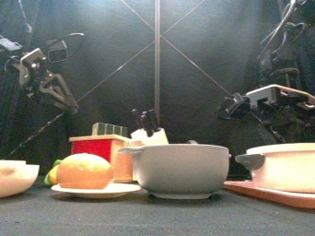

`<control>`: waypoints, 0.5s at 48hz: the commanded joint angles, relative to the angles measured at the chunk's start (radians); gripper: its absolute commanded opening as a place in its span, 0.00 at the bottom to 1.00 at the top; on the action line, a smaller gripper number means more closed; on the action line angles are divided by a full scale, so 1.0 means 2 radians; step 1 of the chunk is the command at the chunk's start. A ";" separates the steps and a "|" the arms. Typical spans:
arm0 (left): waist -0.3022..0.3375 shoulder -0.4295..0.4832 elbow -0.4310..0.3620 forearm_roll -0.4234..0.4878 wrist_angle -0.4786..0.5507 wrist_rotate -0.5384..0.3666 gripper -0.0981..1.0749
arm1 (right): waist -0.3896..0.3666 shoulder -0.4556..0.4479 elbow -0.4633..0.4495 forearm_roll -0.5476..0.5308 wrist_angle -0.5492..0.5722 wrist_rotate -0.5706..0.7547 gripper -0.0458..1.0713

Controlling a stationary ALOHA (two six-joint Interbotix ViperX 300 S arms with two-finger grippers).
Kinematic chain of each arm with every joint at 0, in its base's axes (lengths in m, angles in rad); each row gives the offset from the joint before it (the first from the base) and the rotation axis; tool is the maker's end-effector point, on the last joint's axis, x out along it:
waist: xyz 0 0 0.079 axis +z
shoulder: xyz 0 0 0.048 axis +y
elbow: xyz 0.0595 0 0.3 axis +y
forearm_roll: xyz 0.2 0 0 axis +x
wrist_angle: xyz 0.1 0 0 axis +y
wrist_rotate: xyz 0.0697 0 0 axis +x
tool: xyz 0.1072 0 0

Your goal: Grab apple

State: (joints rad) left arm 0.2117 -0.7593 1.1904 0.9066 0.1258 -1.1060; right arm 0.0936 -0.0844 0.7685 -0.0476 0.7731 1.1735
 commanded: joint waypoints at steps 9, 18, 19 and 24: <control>0.001 0.001 -0.006 0.001 -0.001 0.001 0.65 | -0.012 -0.035 -0.027 -0.024 0.028 0.000 0.77; 0.001 0.001 -0.006 0.001 -0.001 0.001 0.65 | -0.017 -0.054 -0.026 -0.035 0.028 0.001 0.77; 0.000 0.001 -0.006 0.001 -0.002 0.001 0.65 | -0.018 -0.055 -0.025 -0.035 0.028 0.001 0.77; 0.000 0.001 -0.006 0.001 -0.002 0.001 0.65 | -0.018 -0.061 -0.024 -0.035 0.027 0.001 0.77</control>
State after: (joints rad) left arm 0.2102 -0.7593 1.1904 0.9066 0.1273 -1.1060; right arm 0.0629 -0.1733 0.7332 -0.1166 0.8299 1.1750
